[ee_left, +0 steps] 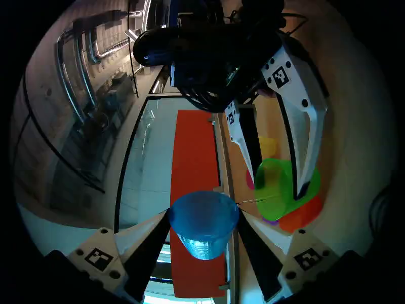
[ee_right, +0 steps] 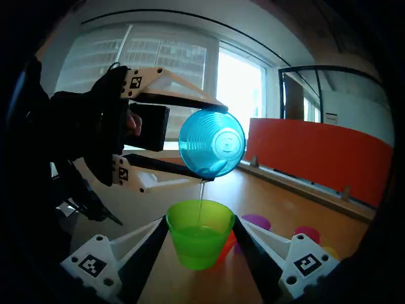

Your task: Pour water

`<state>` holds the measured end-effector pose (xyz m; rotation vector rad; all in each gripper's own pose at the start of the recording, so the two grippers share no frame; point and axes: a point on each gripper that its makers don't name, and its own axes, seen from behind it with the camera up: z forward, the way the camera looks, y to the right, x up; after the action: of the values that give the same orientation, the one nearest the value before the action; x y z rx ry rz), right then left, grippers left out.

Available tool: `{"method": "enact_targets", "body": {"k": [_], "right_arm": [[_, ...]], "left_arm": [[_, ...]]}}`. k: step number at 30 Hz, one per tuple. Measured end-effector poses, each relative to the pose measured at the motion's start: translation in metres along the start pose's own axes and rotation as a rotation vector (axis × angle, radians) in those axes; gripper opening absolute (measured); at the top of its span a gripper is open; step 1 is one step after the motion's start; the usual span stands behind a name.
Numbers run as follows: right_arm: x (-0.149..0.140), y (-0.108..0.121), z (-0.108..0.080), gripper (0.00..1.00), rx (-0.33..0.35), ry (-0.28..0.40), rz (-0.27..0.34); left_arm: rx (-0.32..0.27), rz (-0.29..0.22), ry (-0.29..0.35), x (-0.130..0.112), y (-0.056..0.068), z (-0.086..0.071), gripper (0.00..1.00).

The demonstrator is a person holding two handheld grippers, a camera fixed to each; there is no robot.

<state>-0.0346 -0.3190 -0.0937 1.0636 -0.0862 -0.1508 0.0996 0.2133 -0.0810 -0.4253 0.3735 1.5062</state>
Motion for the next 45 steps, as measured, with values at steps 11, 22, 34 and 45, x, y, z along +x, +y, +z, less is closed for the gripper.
{"method": "enact_targets", "body": {"k": [11,22,34,45], "right_arm": [[0.0008,-0.0004,0.0006,0.94,0.0,0.002,-0.003],[0.0014,-0.0001,0.0002,0.94,-0.002,0.003,-0.006],[0.0021,-0.0001,-0.0001,0.94,-0.004,0.004,-0.007],[0.0026,0.0009,-0.0008,0.94,-0.011,0.006,-0.008]], "left_arm": [[0.012,0.025,0.002,0.0016,-0.0035,-0.0008,0.88],[0.019,0.042,0.003,0.0029,-0.0055,-0.0021,0.89],[0.023,0.04,0.005,0.0034,-0.0067,-0.0026,0.89],[0.013,0.009,0.003,0.0031,-0.0018,0.0021,0.89]]}}
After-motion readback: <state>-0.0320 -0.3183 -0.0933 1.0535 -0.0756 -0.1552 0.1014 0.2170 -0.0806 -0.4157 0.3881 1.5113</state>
